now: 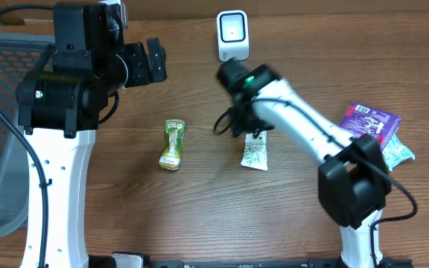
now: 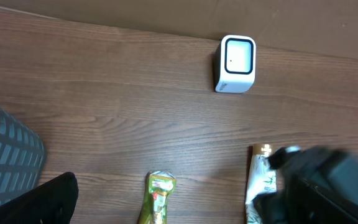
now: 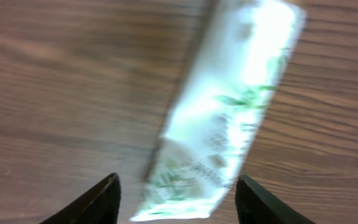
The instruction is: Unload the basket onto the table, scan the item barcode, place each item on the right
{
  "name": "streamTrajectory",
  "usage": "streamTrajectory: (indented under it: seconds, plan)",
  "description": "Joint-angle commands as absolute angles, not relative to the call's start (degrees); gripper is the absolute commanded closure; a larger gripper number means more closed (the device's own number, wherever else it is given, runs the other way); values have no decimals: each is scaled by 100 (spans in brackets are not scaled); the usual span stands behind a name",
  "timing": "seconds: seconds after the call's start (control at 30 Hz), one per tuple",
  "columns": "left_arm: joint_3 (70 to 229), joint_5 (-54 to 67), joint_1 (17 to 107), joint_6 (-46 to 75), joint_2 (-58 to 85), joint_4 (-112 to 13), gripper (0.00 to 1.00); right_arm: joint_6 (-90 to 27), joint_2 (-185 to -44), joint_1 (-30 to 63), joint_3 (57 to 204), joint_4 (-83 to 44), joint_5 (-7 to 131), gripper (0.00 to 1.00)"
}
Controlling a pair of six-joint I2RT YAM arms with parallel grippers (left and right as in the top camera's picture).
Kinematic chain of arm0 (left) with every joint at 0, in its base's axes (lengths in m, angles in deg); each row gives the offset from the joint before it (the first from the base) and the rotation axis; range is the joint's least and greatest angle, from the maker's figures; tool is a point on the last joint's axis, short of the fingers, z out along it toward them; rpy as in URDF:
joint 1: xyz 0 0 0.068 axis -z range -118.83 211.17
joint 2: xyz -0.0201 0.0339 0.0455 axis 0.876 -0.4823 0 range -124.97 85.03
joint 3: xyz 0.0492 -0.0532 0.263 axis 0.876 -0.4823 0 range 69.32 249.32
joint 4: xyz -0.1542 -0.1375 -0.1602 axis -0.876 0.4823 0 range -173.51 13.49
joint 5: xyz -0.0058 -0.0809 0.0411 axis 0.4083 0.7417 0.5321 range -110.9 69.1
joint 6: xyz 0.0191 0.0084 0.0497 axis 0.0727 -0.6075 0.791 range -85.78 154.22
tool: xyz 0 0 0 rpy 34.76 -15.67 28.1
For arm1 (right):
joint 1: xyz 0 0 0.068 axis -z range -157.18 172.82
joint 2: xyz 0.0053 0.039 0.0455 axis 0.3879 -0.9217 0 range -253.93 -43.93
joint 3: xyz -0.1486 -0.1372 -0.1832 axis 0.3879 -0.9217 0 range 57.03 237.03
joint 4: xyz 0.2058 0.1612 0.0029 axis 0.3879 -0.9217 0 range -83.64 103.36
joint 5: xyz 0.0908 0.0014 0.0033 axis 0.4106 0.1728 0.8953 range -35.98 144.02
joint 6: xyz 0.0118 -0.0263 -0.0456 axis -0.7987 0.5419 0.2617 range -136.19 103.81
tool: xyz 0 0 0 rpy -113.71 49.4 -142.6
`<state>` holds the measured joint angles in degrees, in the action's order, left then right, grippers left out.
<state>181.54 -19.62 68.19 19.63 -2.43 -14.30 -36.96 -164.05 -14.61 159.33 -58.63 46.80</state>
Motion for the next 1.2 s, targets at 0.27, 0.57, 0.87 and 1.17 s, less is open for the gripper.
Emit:
streamTrajectory:
  seconds: [0.27,0.57,0.87,1.17]
  plan:
    - [18193,-1999,6830,2052,-272,-1445,0,-3906,-17261,-2283,15931,-6392,2787,32]
    - [18193,-1999,6830,2050,-272,-1445,1,-3913,-17585,-2283,15904,-6654,2767,32]
    - [18193,-1999,6830,2050,-272,-1445,0,-3913,-17585,-2221,15439,-6569,2770,47]
    - [18193,-1999,6830,2050,-272,-1447,0,-4341,-17438,-2210,15430,-6326,3615,96]
